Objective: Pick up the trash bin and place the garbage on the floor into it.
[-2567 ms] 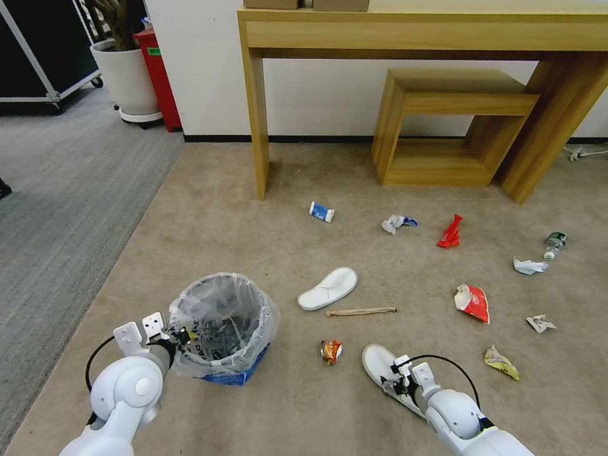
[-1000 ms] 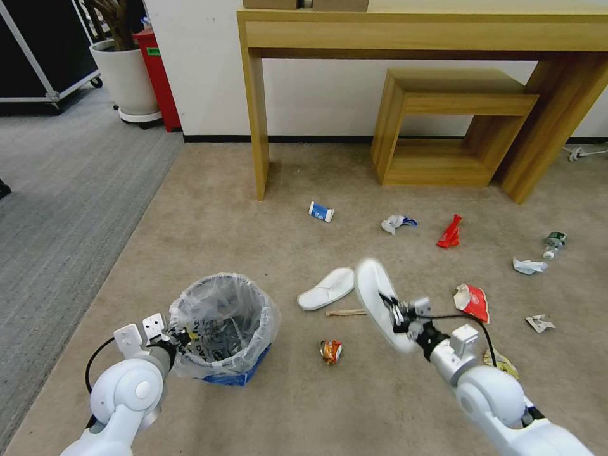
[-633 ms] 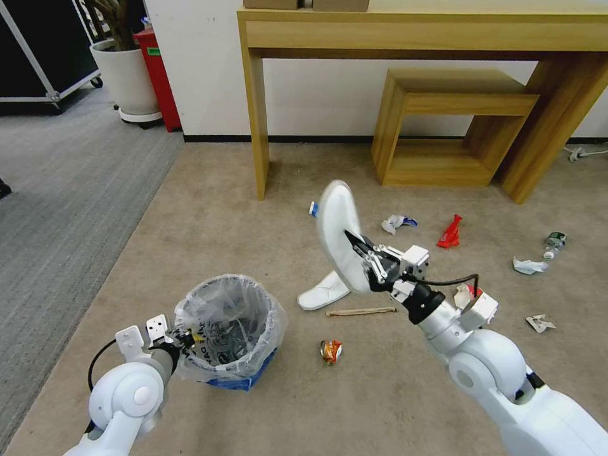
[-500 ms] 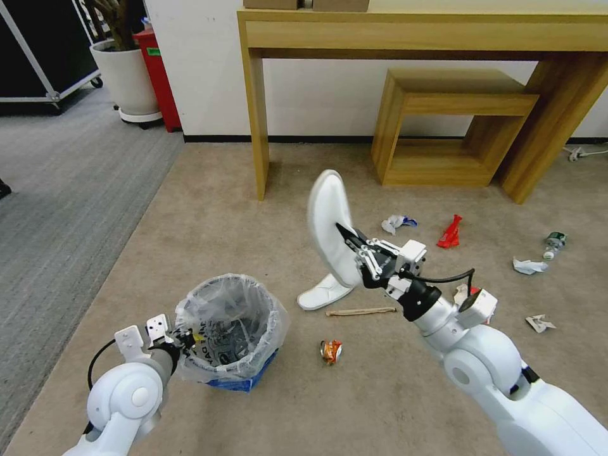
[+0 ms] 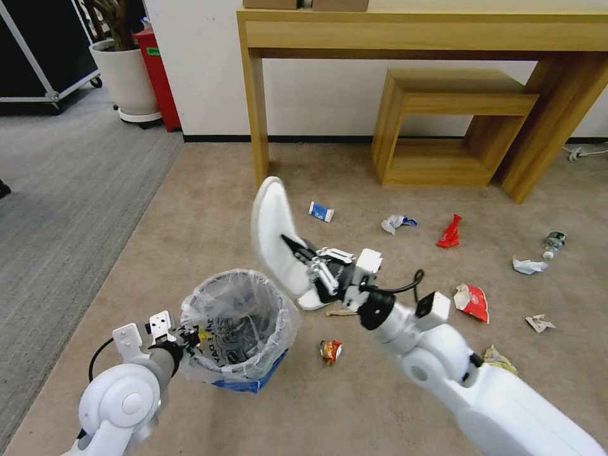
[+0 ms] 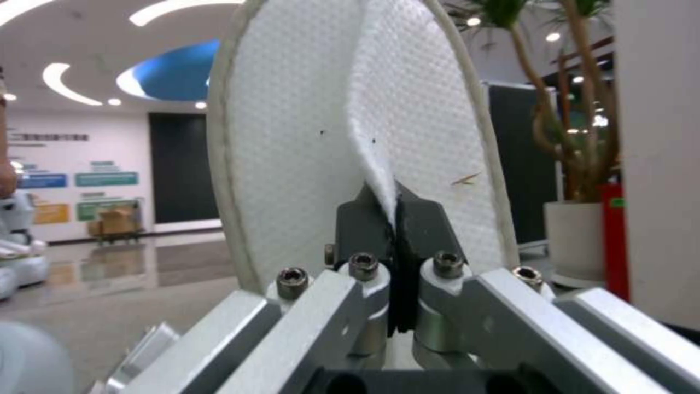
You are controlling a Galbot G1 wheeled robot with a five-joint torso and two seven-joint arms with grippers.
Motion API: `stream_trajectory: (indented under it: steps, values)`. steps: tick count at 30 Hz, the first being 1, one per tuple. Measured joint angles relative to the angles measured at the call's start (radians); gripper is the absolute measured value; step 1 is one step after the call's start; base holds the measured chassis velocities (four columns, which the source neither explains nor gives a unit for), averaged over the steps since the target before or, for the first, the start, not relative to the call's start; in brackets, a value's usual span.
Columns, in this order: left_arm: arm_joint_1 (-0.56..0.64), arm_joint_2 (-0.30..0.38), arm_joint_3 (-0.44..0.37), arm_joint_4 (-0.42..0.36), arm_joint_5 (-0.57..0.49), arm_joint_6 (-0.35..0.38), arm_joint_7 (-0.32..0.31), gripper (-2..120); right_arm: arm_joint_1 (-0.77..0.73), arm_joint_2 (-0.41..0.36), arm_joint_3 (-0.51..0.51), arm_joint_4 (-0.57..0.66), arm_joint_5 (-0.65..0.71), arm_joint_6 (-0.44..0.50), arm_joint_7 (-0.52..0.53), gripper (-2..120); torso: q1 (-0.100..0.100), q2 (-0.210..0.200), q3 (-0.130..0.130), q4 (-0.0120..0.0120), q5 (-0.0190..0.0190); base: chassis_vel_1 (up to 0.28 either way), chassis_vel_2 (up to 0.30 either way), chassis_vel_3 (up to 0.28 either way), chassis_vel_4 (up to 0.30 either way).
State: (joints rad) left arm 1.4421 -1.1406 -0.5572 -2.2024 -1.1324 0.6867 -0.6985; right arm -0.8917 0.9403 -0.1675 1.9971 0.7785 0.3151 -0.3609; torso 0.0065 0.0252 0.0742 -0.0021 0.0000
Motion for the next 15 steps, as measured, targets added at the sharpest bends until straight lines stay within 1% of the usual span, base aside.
stream_trajectory:
  steps: [1, 2, 4, 5, 7, 8, 10, 12, 13, 15]
  values:
    - [0.002, -0.001, 0.000, -0.004, 0.000, 0.000, 0.000, 0, 0.014, 0.010, -0.022, -0.023, -0.002, 0.010, -0.007, 0, 0.000, 0.000, 0.000, 0.0000, -0.0001, 0.000, 0.000, 0.000, 0.000]
    - [0.002, -0.001, 0.000, -0.004, 0.000, 0.000, 0.000, 0, 0.014, 0.010, -0.022, -0.023, -0.002, 0.010, -0.007, 0, 0.000, 0.000, 0.000, 0.0000, -0.0001, 0.000, 0.000, 0.000, 0.000]
    - [0.007, -0.006, 0.000, -0.014, 0.001, 0.001, 0.000, 0, 0.055, 0.046, -0.073, -0.084, -0.008, 0.034, -0.016, 0, 0.000, 0.000, 0.000, 0.0000, -0.0001, 0.000, 0.000, 0.000, 0.000]
    - [0.007, -0.006, 0.000, -0.014, 0.001, 0.001, 0.000, 0, 0.055, 0.046, -0.073, -0.084, -0.008, 0.034, -0.016, 0, 0.000, 0.000, 0.000, 0.0000, -0.0001, 0.000, 0.000, 0.000, 0.000]
    - [0.013, -0.010, -0.001, -0.021, 0.003, 0.001, 0.000, 0, 0.088, 0.085, -0.116, -0.128, -0.017, 0.049, -0.024, 0, 0.000, 0.000, 0.000, 0.0000, -0.0001, 0.000, 0.000, 0.000, 0.000]
    - [0.013, -0.010, -0.001, -0.021, 0.003, 0.001, 0.000, 0, 0.088, 0.085, -0.116, -0.128, -0.017, 0.049, -0.024, 0, 0.000, 0.000, 0.000, 0.0000, -0.0001, 0.000, 0.000, 0.000, 0.000]
    - [0.019, -0.012, -0.004, -0.027, 0.005, 0.001, 0.000, 0, 0.115, 0.121, -0.141, -0.158, -0.021, 0.054, -0.028, 0, 0.000, 0.000, 0.000, 0.0000, -0.0002, 0.000, 0.000, 0.000, 0.000]
    - [0.021, -0.012, -0.005, -0.029, 0.005, 0.001, 0.000, 0, 0.123, 0.133, -0.148, -0.167, -0.022, 0.056, -0.029, 0, 0.000, 0.000, 0.000, 0.0001, 0.0000, 0.000, 0.000, 0.000, 0.000]
    - [0.027, -0.013, -0.012, -0.038, 0.006, 0.001, 0.001, 0, 0.145, 0.180, -0.178, -0.201, -0.033, 0.061, -0.033, 0, 0.000, 0.000, 0.000, 0.0001, 0.0000, 0.000, 0.000, 0.000, 0.000]
    - [0.030, -0.013, -0.015, -0.041, 0.006, 0.001, 0.001, 0, 0.151, 0.194, -0.190, -0.216, -0.038, 0.063, -0.035, 0, 0.000, 0.000, 0.000, 0.0001, -0.0001, 0.000, 0.000, 0.000, 0.000]
